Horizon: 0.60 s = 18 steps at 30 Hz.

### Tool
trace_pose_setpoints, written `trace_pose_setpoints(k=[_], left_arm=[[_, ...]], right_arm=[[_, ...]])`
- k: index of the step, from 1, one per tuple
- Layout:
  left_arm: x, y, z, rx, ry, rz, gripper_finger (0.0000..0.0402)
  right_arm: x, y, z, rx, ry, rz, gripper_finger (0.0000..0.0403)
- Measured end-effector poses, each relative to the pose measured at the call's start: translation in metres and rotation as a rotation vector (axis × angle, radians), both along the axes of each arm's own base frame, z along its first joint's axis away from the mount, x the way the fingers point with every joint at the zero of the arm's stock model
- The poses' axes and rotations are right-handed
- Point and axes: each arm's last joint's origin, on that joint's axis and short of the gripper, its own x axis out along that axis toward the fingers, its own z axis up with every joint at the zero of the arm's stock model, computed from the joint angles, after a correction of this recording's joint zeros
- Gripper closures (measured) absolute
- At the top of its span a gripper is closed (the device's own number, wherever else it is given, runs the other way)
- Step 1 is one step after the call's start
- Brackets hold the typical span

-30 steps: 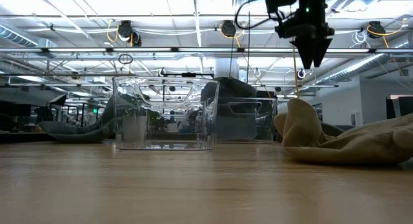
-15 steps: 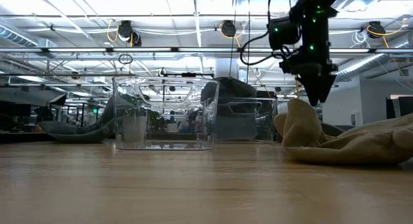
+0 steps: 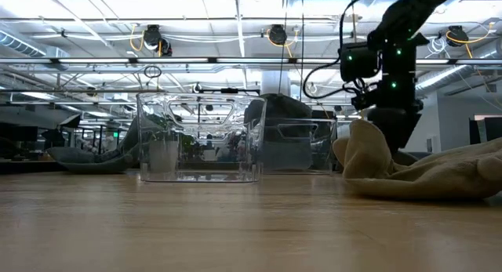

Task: Pick & Place hat
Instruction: Put the right ash blue cap into the right transparent bin

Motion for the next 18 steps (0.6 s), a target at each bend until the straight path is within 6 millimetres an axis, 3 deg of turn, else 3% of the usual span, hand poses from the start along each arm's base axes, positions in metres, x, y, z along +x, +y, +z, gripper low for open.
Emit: trace_pose_setpoints(k=[11,18], left_arm=[[0.000,0.000,0.000,-0.005,0.002,0.003,0.0133],[0.000,0.000,0.000,-0.005,0.003,0.003,0.0133]], right_arm=[[-0.006,0.000,-0.020,-0.099,0.024,0.011,0.0092],[-0.007,0.000,-0.020,-0.104,0.031,0.006,0.0165]])
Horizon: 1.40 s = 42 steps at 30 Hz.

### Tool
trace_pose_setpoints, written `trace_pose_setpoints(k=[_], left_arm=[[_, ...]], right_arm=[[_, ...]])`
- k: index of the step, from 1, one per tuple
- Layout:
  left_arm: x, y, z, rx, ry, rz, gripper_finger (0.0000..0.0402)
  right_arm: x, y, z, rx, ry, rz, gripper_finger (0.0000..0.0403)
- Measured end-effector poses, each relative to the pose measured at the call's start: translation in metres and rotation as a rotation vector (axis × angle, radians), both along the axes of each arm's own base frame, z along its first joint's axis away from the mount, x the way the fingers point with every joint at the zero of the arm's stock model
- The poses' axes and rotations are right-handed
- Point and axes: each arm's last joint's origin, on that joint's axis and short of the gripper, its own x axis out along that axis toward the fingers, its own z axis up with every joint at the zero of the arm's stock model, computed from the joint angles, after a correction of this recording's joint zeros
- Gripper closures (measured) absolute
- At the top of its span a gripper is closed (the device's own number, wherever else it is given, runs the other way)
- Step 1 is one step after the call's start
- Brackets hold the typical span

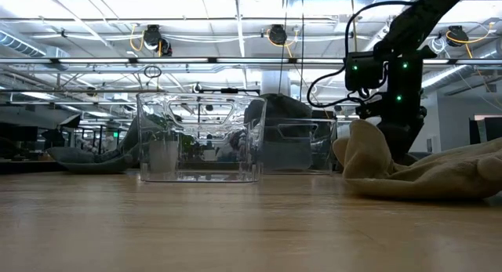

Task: Pick & Place hat
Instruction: Put the right ash blue cap into the right transparent bin

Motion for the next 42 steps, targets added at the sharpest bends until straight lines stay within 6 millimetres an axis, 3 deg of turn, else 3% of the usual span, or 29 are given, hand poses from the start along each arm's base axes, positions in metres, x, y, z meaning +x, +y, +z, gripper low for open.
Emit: trace_pose_setpoints(k=[14,22,42], left_arm=[[0.000,0.000,0.000,0.000,0.000,0.000,0.0133],[0.000,0.000,0.000,0.000,0.001,0.000,0.0133],[0.000,0.000,0.000,0.030,-0.012,-0.015,0.0133]], right_arm=[[0.000,-0.001,0.000,-0.016,0.006,0.005,0.0392],[-0.002,0.000,0.007,-0.046,0.024,-0.008,0.0400],[-0.030,0.013,0.131,-0.305,-0.311,-0.111,0.0402]])
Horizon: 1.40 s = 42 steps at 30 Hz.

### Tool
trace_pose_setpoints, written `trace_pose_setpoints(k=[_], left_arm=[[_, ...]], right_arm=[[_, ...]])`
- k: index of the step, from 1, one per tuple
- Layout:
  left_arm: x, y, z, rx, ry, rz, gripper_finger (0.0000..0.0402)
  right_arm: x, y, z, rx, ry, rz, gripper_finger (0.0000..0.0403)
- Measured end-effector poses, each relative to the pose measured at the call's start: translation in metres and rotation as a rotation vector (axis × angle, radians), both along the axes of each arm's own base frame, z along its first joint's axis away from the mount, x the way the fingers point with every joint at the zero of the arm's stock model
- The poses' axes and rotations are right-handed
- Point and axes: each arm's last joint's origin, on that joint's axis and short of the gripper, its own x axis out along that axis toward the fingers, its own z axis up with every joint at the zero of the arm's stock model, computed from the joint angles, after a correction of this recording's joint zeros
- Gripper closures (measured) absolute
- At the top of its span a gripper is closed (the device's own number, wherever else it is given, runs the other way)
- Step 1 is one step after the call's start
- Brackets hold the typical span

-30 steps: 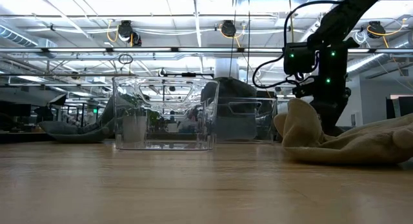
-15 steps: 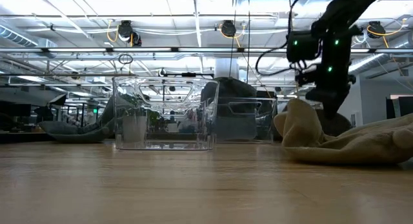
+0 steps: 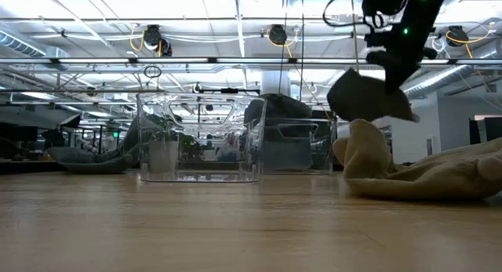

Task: Pick & Place hat
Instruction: Put the right ash blue cap into the right transparent bin

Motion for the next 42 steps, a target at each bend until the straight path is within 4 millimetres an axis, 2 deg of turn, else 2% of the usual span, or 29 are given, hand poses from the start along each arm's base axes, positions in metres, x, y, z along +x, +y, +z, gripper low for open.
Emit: trace_pose_setpoints(k=[10,14,26,34,42], left_arm=[[0.000,0.000,0.000,0.007,-0.002,0.000,0.0133],[0.000,0.000,0.000,0.007,-0.002,0.000,0.0133],[0.000,0.000,0.001,0.015,-0.011,-0.002,0.0133],[0.003,0.001,0.006,0.049,-0.079,-0.011,0.0133],[0.003,0.001,0.006,0.062,-0.090,-0.020,0.0133]], right_arm=[[0.000,0.001,0.060,-0.102,-0.133,0.068,0.0402],[0.001,0.003,0.078,-0.104,-0.216,0.126,0.0403],[0.008,0.009,0.100,-0.059,-0.482,0.421,0.0403],[0.017,0.014,0.112,0.025,-0.698,0.648,0.0403],[0.028,0.026,0.138,0.018,-0.976,0.890,0.0403]])
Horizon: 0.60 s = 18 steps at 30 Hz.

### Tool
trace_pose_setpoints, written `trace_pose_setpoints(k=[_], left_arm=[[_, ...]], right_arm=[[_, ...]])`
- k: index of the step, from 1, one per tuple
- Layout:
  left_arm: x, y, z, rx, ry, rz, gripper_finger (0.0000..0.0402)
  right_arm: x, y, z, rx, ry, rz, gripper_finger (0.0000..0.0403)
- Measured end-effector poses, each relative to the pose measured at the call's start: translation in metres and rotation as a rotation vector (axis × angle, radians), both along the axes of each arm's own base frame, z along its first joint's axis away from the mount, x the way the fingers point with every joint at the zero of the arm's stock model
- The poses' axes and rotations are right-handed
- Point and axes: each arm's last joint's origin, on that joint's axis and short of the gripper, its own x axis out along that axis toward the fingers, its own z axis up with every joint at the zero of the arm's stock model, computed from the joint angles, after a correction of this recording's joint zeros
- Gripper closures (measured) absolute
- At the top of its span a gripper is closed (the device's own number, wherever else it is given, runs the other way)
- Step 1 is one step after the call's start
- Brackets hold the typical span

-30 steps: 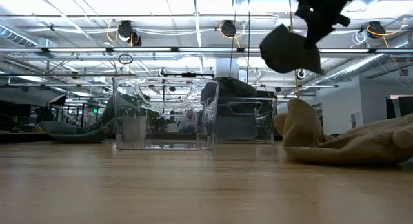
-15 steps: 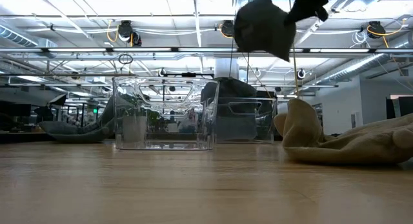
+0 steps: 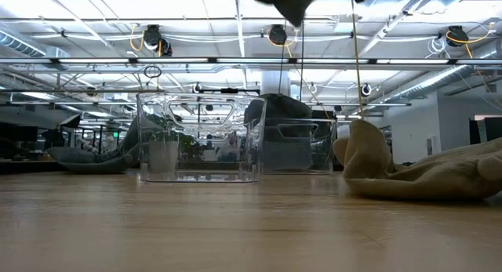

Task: Pick & Place hat
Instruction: Put the right ash blue cap into the right transparent bin

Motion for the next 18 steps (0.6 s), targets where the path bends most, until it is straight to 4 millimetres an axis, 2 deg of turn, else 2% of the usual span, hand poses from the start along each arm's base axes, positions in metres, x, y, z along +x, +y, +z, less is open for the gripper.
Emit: trace_pose_setpoints(k=[9,18], left_arm=[[0.000,0.000,0.000,-0.007,0.002,0.003,0.0133],[0.003,0.001,0.006,0.001,-0.065,0.012,0.0133]], right_arm=[[0.006,0.018,0.025,-0.055,-0.248,0.156,0.0403],[0.022,0.036,0.038,-0.095,-0.413,0.318,0.0403]])
